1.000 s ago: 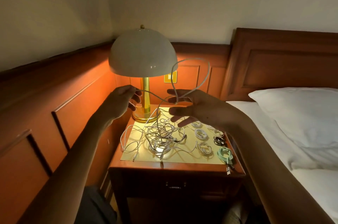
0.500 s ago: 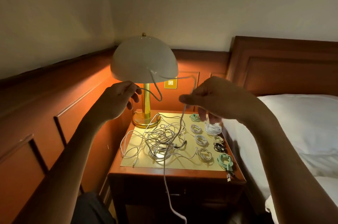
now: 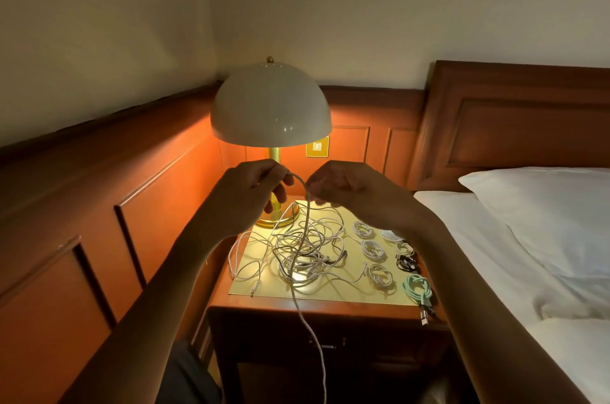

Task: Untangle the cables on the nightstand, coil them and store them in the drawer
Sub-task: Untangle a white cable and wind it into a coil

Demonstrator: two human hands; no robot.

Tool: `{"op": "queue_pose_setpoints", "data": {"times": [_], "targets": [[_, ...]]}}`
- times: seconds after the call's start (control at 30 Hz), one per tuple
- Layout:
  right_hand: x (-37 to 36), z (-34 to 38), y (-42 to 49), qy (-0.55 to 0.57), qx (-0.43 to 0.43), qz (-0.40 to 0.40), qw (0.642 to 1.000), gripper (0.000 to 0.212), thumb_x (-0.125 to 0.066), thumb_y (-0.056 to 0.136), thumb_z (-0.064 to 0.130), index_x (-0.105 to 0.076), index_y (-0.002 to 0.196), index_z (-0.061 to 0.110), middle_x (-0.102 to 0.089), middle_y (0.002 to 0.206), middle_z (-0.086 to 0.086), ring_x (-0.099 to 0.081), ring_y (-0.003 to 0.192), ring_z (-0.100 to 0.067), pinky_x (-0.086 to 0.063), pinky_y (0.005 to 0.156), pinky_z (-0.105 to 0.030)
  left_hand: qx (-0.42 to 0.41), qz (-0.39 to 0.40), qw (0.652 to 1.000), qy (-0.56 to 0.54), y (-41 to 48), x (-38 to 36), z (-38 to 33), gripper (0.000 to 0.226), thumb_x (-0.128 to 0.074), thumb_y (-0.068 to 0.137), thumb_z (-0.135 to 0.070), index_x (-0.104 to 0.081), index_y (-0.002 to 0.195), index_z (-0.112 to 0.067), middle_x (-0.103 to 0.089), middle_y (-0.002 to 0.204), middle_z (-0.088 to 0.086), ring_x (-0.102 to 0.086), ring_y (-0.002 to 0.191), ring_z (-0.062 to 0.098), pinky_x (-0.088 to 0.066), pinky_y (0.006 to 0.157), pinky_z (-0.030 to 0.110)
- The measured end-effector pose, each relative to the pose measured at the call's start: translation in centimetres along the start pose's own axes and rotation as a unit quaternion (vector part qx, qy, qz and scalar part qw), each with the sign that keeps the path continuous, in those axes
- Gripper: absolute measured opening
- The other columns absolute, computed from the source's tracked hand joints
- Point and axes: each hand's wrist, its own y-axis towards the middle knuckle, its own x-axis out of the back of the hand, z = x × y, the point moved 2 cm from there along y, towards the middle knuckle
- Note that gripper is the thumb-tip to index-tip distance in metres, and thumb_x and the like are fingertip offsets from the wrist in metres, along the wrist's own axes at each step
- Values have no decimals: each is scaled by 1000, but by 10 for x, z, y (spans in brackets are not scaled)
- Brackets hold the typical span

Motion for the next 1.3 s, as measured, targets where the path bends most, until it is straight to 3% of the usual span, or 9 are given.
{"op": "queue_pose_setpoints", "data": {"times": [0.17, 0.3, 0.43, 0.77, 0.83, 0.9, 0.97, 1.1, 1.3], "targets": [[-13, -14, -2, 179, -41, 58, 981, 23, -59, 100, 21, -65, 113, 4, -73, 96, -13, -71, 96, -29, -57, 92, -46, -25, -64, 997, -24, 0, -5, 1, 29, -41, 107, -29, -66, 93, -27, -69, 73, -10, -64, 61, 14, -51, 63, 34], [-11, -22, 2, 186, -18, -51, 981, 20, -52, 103, 12, -67, 91, 6, -67, 78, -12, -68, 77, -24, -58, 80, -41, 45, 61, 989, -124, -1, -13, 5, 23, -45, 106, -23, -68, 100, -20, -74, 86, -6, -69, 78, 13, -51, 71, 33], [-3, -18, 7, 82, 78, -107, 988, 17, -58, 100, 17, -74, 95, 14, -60, 63, -13, -55, 52, -22, -45, 54, -31, 117, 287, 886, -345, -11, -20, -4, 18, -57, 91, -18, -74, 92, -12, -76, 95, 9, -73, 89, 18, -58, 75, 26], [-65, -51, -13, 222, -60, -130, 965, 23, -52, 104, 21, -73, 109, 15, -34, 63, -11, -30, 45, -11, -27, 44, -23, 191, 12, 637, -747, 16, -57, 9, 23, -48, 93, -2, -67, 104, 6, -74, 98, 17, -75, 91, 27, -62, 71, 29], [-73, -54, -19, 149, -63, -107, 981, 22, -53, 103, 21, -74, 106, 14, -38, 57, -9, -33, 43, -7, -30, 45, -23, 154, -54, 720, -674, 21, -68, 22, 20, -44, 100, 0, -61, 109, 4, -74, 100, 17, -74, 96, 27, -61, 77, 29], [-74, -51, -23, -9, -35, -87, 996, 23, -56, 101, 28, -77, 98, 21, -53, 55, -2, -45, 48, -7, -38, 55, -27, 36, -116, 905, -408, 19, -72, 39, 23, -43, 105, -7, -62, 114, 1, -73, 105, 13, -72, 103, 23, -58, 87, 31], [-60, -44, -25, -128, -24, -93, 987, 22, -57, 99, 32, -78, 95, 24, -61, 58, 4, -54, 55, -5, -42, 63, -28, -116, -89, 983, -108, 11, -77, 52, 25, -44, 106, -15, -65, 114, -3, -73, 106, 6, -70, 101, 11, -58, 89, 30], [-16, -32, -19, -224, 21, -132, 965, 17, -63, 95, 35, -79, 94, 29, -75, 82, 5, -63, 69, -8, -51, 69, -34, -100, 113, 977, -150, -5, -80, 54, 27, -44, 105, -12, -65, 90, -5, -68, 78, 1, -67, 75, 11, -52, 73, 23], [-26, -37, -15, 108, -3, -174, 979, 14, -65, 95, 24, -79, 94, 20, -62, 58, 14, -47, 48, -1, -36, 50, -13, 63, 243, 777, -578, -14, -56, 43, 16, -64, 91, -18, -74, 94, -5, -67, 76, 3, -68, 69, 14, -56, 65, 22]]}}
